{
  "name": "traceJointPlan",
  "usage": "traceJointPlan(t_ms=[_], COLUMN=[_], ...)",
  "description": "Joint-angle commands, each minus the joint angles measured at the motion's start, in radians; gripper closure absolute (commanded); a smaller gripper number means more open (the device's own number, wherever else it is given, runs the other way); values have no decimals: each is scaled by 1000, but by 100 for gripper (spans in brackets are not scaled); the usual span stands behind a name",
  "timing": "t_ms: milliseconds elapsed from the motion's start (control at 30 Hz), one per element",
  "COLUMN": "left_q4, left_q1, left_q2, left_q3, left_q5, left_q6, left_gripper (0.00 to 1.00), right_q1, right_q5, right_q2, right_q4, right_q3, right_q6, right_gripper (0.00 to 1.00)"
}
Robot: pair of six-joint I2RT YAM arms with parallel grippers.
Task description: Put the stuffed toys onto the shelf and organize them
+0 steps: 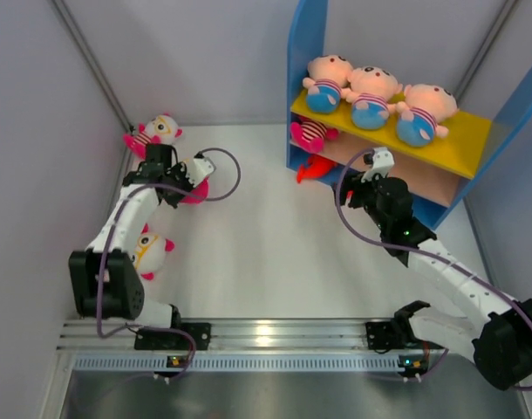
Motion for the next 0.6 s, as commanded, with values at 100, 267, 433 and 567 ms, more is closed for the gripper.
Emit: traceJointPlan(t_ms=[100, 267, 433, 567], left_q4=[-340, -493, -563, -583], left_q1=[-45, -68, -82, -88], left_q2=[-346, -427, -459, -488], left_q3=[-33, -11, 32, 59], left_q5=[454, 499, 519, 551], left_q6=[117, 128, 91, 48], left_gripper=[100, 100, 100, 100], right_q1=[79, 270, 394, 449], right_q5=[-638, -756, -807, -836], right_q2=[-4, 137, 311, 427], right_q4=[-32, -41, 154, 174], right_q3=[198, 346, 429, 511], right_q6=[-241, -300, -199, -157], right_gripper=[27, 26, 26, 26])
